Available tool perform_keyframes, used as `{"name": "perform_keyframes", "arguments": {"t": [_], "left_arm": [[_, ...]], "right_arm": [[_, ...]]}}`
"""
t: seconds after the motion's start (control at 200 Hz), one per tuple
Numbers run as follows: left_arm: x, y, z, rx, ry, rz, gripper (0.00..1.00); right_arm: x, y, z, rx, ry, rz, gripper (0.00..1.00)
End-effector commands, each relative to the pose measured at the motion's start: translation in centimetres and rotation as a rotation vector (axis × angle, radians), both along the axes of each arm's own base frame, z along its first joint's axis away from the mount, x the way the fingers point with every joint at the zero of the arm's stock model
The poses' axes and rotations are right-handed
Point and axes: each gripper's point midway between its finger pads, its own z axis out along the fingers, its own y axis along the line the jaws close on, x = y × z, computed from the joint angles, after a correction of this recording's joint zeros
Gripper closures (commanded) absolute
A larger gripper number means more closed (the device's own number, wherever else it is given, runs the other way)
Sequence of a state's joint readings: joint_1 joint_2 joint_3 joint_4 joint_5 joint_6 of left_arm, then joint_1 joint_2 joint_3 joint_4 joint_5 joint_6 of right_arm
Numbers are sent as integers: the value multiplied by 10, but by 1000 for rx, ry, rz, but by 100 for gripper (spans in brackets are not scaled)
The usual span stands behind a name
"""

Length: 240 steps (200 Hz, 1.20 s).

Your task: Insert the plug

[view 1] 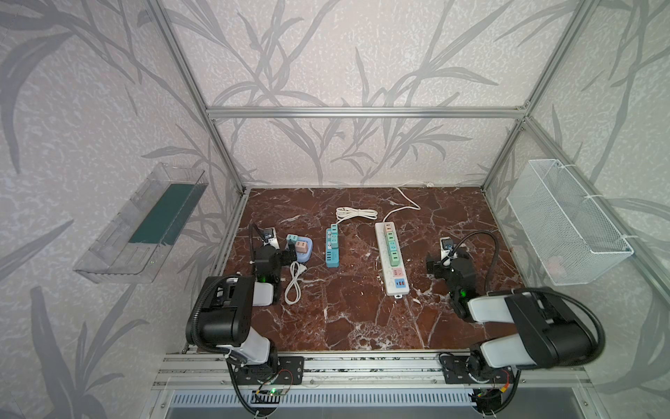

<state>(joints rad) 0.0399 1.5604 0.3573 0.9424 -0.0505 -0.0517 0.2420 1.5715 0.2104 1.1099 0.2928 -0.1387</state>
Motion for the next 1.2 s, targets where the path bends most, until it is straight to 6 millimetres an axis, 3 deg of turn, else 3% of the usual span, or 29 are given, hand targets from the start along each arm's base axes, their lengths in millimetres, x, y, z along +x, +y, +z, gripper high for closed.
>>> {"name": "perform_keyframes", "arguments": {"t": [0.0, 0.095, 0.255, 0.375, 1.195], "left_arm": [[5, 0, 5, 19, -11, -12, 1], [5, 0, 6, 19, -13, -13, 1], [5, 0, 5, 19, -12, -11, 1], [5, 0, 5, 19, -12, -12, 1], [5, 0, 5, 19, -12, -12, 1]], "right_arm": [[14, 11, 34, 4, -176, 58, 1], [16, -5, 36, 18, -185, -48, 1], [32, -8, 28, 22, -90, -71, 1], [38, -25, 23, 121, -43, -88, 1], [38, -24, 24, 116, -48, -82, 1]]}}
